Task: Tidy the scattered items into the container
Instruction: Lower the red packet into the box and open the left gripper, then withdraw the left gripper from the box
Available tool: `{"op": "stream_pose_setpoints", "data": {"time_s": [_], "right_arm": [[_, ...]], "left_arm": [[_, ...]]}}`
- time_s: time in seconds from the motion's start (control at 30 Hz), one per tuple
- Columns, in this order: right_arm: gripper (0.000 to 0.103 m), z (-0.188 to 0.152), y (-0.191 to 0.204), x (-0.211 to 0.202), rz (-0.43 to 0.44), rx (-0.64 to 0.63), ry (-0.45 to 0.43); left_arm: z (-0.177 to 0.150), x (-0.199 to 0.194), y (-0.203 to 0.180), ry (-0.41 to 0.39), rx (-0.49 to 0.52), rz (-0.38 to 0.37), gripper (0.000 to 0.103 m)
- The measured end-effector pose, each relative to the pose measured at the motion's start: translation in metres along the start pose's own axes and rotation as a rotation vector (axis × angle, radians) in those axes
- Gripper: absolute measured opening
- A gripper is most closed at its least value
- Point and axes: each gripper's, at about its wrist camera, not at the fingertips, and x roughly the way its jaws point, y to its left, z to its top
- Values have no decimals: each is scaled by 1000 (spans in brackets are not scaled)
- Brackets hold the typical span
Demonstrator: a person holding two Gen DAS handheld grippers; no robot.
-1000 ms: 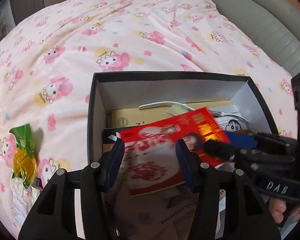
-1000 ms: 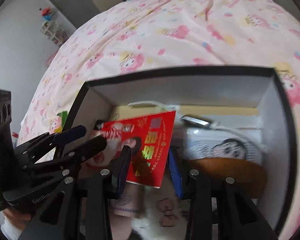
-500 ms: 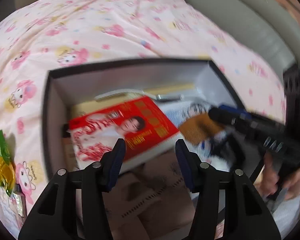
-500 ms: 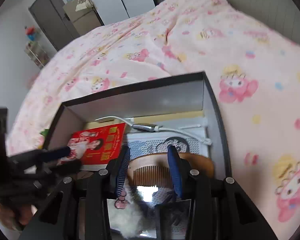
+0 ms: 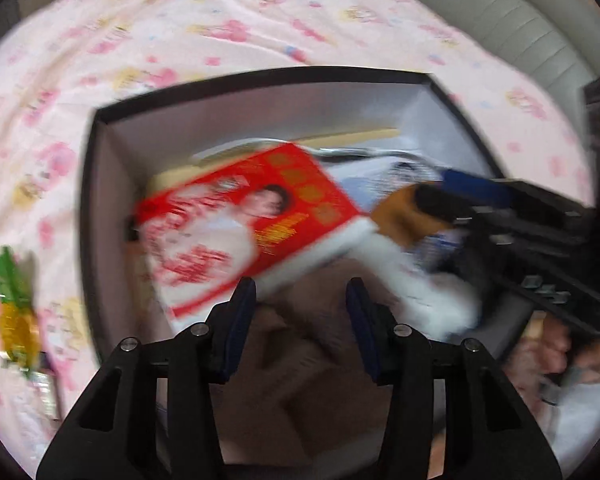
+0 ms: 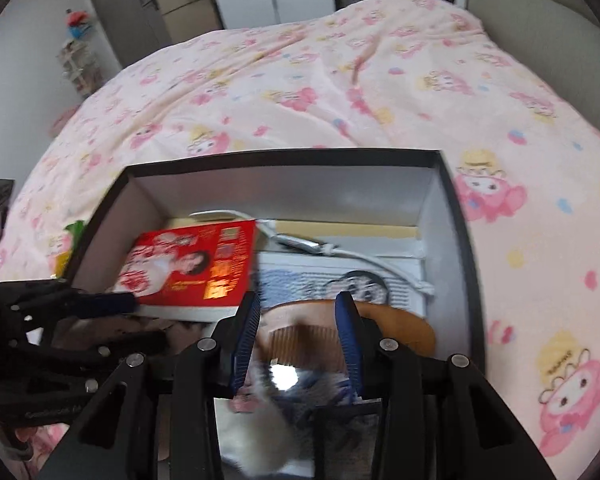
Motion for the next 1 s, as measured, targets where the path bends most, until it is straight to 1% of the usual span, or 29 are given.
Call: {"op": "stream_pose_setpoints", "data": {"time_s": [0.03, 0.1, 0.17, 0.2, 0.23, 0.27, 0.3, 0.33, 0.37, 0.4, 0.43, 0.47, 0.53, 0.63, 0.7, 0.73, 0.77, 0.8, 0.83, 0.93, 0.97, 1.0], "right_arm": [[35, 0, 1, -1, 18, 3, 2], [35, 0, 1, -1, 37, 9, 1], [35, -1, 1, 0, 42, 15, 6], [35, -1, 1, 2, 44, 17, 13], [35, -2, 3, 5, 34, 14, 28], [35, -3, 4, 7, 16, 6, 41], [35, -4, 8, 10, -25, -13, 57], [35, -5, 10, 11, -36, -21, 64], [35, -5, 10, 12, -29, -22, 71], [36, -5, 11, 11, -13, -19, 73], [36, -5, 12, 9, 7, -15, 67], [38, -4, 13, 8, 19, -15, 62], [38, -4, 14, 7, 46, -9, 62], [38, -7, 12, 9, 113, 21, 83], [38, -7, 11, 8, 147, 46, 84], [38, -7, 9, 8, 148, 62, 81], [38, -8, 10, 7, 136, 65, 77], [38, -8, 11, 5, 96, 55, 67], [38, -8, 12, 5, 76, 49, 63], [38, -10, 13, 1, 58, 59, 59], [38, -11, 14, -2, 53, 60, 55], [38, -12, 16, -6, 46, 56, 43]], "left_arm": [[-1, -1, 0, 12, -10, -46, 48], [-4, 0, 2, 37, -6, -66, 48], [-6, 8, 3, 72, 15, -21, 48], [-5, 13, 6, 91, 1, 5, 48], [-4, 18, 11, 101, -17, 15, 46], [-2, 18, 13, 98, -26, 11, 46], [1, 17, 14, 97, -29, 5, 46], [7, 15, 15, 84, -30, 15, 48], [12, 14, 17, 72, -30, 31, 49], [18, 13, 19, 57, -32, 49, 49], [24, 14, 24, 49, -44, 45, 49], [26, 14, 29, 49, -74, 5, 49], [24, 11, 33, 38, -100, -46, 49], [17, 4, 25, 31, -61, -54, 49], [15, 3, 25, 25, -59, -73, 50], [16, 4, 25, 25, -61, -86, 50], [16, 6, 26, 25, -66, -98, 50], [14, 4, 28, 23, -72, -104, 50], [14, 3, 28, 19, -74, -104, 50], [11, -11, 20, -26, -65, -112, 50], [7, -17, 15, -44, -56, -119, 51], [3, -26, 11, -65, -47, -121, 55]]}}
